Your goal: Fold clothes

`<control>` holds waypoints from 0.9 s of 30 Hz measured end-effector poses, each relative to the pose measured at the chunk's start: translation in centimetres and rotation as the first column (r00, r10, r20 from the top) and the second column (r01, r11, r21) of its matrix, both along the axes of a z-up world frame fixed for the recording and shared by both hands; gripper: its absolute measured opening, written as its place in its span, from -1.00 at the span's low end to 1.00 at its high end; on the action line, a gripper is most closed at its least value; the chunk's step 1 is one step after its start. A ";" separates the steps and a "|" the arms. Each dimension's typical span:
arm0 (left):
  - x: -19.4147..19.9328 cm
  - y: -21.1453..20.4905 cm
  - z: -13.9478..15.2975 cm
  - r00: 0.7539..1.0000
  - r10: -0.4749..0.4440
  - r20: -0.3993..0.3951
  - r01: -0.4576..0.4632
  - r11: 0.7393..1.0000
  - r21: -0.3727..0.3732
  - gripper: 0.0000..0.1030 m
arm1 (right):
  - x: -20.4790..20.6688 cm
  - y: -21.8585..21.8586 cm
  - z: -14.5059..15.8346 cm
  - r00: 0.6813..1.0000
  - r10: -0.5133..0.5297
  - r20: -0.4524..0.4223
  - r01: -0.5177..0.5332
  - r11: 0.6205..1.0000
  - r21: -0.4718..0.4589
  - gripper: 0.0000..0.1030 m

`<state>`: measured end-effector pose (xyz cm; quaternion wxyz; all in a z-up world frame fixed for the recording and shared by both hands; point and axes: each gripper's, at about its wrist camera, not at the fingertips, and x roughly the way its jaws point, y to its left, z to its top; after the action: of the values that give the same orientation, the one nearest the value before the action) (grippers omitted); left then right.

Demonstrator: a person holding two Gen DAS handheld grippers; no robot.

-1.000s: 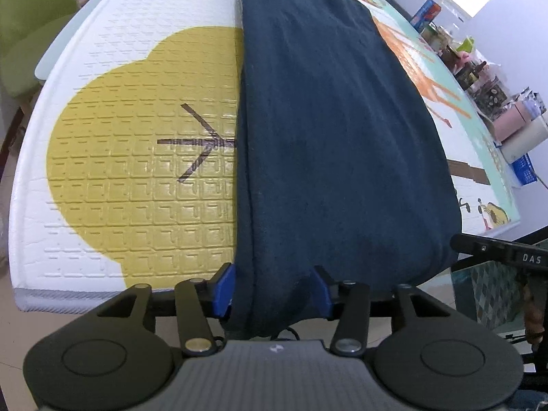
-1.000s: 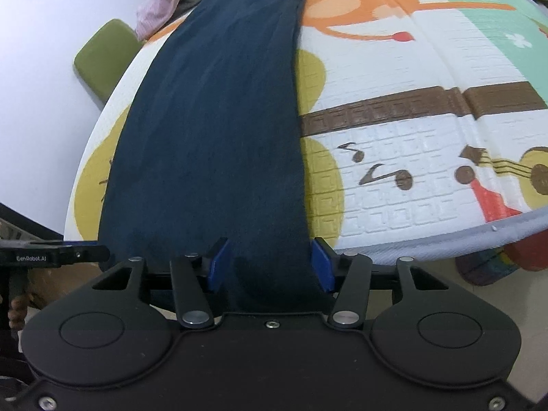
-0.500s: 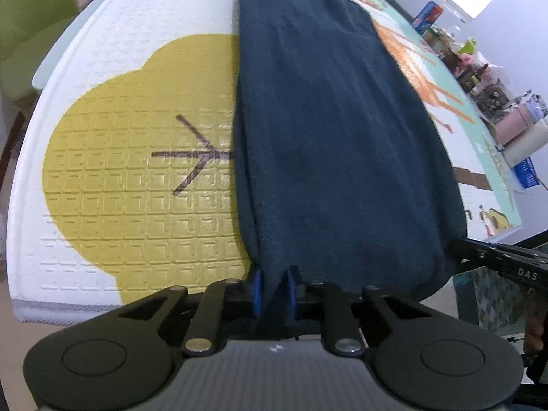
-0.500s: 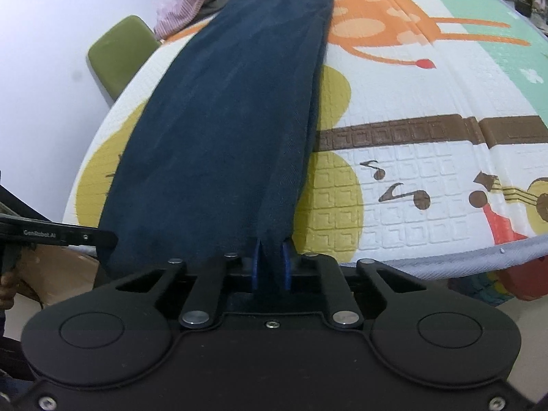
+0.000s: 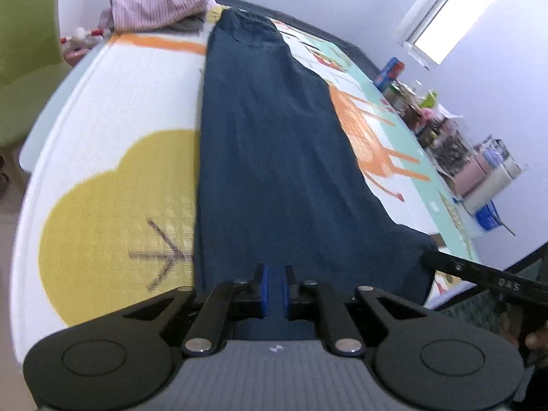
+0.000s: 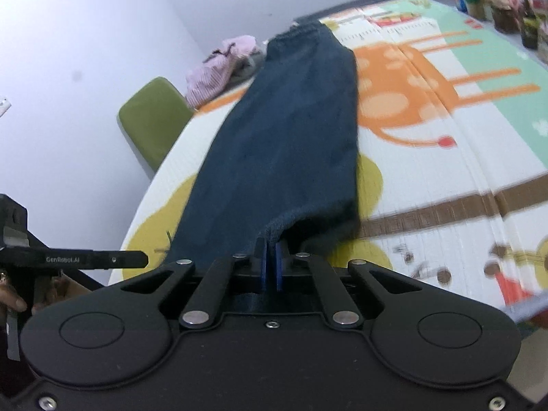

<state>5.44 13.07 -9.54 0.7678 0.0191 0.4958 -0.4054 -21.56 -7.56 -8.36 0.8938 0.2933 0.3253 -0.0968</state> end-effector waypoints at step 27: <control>-0.1 1.4 -6.5 0.983 0.033 -0.179 -0.002 0.985 0.173 0.05 | -0.9 -3.8 -7.3 0.958 0.021 -0.287 0.017 0.992 0.128 -0.13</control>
<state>5.37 14.51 -16.04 0.7186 0.0443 0.5969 -0.3542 -22.43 -11.32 -15.68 0.8161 0.3330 0.4578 -0.1164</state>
